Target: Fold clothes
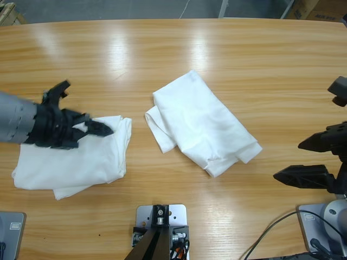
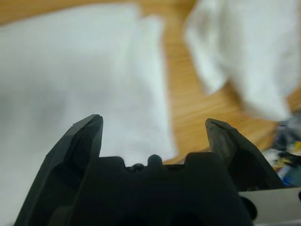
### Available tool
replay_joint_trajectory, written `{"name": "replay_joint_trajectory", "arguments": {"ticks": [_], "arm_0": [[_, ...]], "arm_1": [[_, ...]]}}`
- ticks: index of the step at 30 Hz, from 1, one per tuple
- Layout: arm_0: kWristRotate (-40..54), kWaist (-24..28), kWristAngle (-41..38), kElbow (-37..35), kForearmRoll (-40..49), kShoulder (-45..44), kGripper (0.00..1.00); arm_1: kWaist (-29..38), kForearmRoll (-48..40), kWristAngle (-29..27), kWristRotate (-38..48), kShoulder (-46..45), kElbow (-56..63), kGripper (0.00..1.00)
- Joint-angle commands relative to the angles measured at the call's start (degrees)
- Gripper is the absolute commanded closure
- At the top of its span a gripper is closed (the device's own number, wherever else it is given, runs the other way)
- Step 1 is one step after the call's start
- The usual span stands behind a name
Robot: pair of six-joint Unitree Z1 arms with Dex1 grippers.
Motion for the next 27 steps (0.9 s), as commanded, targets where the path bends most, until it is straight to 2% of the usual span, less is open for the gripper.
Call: {"name": "replay_joint_trajectory", "arguments": {"ticks": [1, 5, 7, 10, 12, 13, 18, 24, 27], "arm_0": [[22.99, -2.61, 5.93, -1.85, 15.65, -2.7, 0.163], [38.48, -3.6, 6.58, -6.28, 19.34, -1.4, 0.161], [32.87, -3.6, 8.34, -8.14, 23.1, -0.38, 0.158], [12.96, -3.6, 8.43, -8.18, 26.39, 1.78, 0.116], [3.74, -3.6, 8.43, -7.54, 26.35, 3.42, 0.095], [-0.63, -3.6, 8.41, -7.47, 26.23, 4.75, 0.051], [-13.66, -3.6, 9.11, -6.23, 21.19, 14.47, 0.036], [-15.98, -2.84, 9.08, -6.0, 17.04, 21.31, 0.036], [-7.8, -2.81, 9.09, -6.23, 14.77, 21.91, 0.036]], "arm_1": [[-0.24, 0.48, 0.74, -0.66, 1.77, 1.02, 0.0], [-0.24, 0.38, 0.74, -0.66, 1.74, 1.39, 0.0], [-0.24, 0.38, 0.74, -0.66, 1.23, 1.83, 0.0], [-0.24, 0.29, 0.65, -0.66, 0.58, 2.66, 0.0], [-0.24, 0.29, 0.65, -0.66, 0.31, 3.08, 0.0], [-0.24, 0.29, 0.65, -0.66, 0.17, 3.24, 0.0], [-0.24, 0.29, 0.82, -0.66, -0.43, 4.43, 0.0], [-0.24, 0.47, 0.82, -0.4, -3.01, 6.3, 0.0], [-0.24, 0.64, 0.74, -0.29, -3.47, 6.45, 0.0]]}}
